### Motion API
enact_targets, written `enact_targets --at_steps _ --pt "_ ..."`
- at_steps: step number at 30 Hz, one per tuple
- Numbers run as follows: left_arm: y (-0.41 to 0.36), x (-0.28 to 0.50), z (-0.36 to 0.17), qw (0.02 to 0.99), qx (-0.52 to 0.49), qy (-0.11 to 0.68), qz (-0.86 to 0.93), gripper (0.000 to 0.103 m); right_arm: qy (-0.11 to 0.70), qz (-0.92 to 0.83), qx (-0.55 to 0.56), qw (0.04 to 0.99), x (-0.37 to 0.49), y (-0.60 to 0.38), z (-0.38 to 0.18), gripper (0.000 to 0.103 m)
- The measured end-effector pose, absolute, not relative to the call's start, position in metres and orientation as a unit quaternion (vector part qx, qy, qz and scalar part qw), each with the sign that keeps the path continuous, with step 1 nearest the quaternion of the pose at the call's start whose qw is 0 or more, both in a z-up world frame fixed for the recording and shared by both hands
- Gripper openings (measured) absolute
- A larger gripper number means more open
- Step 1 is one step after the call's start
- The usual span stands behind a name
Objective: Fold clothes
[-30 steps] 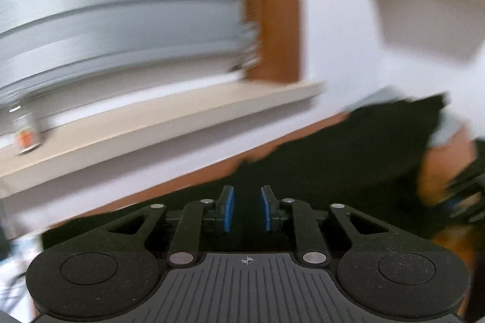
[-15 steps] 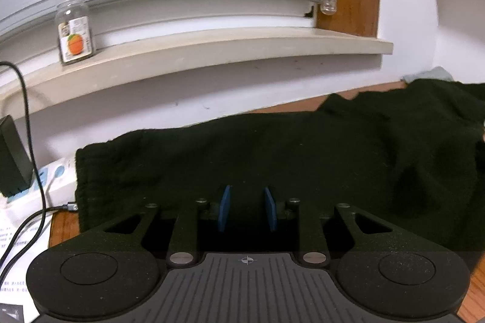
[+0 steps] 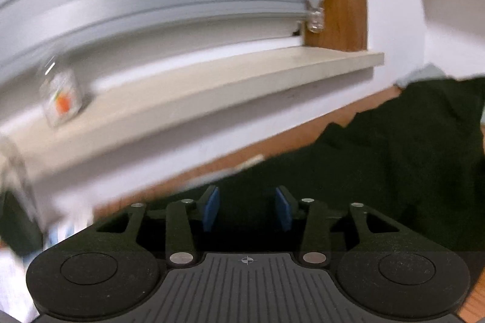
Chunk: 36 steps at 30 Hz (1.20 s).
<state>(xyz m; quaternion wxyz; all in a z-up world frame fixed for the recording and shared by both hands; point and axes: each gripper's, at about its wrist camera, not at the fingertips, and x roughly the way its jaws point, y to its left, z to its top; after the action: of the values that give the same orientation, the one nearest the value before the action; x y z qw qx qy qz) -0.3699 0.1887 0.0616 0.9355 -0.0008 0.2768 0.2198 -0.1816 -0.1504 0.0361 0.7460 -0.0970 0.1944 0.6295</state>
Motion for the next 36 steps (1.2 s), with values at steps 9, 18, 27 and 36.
enact_targets --at_steps 9,18,27,36 --pt "0.210 -0.298 0.044 0.932 0.011 0.344 0.118 0.037 0.249 0.608 -0.107 0.746 -0.162 -0.111 0.013 0.043" --pt "0.234 -0.328 0.060 0.952 -0.052 0.240 0.184 0.006 0.220 0.610 -0.140 0.749 -0.176 -0.111 0.009 0.051" --pt "0.217 -0.334 0.057 0.928 -0.010 0.280 0.244 0.036 0.218 0.602 -0.136 0.756 -0.179 -0.113 0.008 0.052" --pt "0.199 -0.456 0.062 0.922 -0.078 0.274 0.263 0.053 0.219 0.603 -0.146 0.753 -0.177 -0.109 0.007 0.057"
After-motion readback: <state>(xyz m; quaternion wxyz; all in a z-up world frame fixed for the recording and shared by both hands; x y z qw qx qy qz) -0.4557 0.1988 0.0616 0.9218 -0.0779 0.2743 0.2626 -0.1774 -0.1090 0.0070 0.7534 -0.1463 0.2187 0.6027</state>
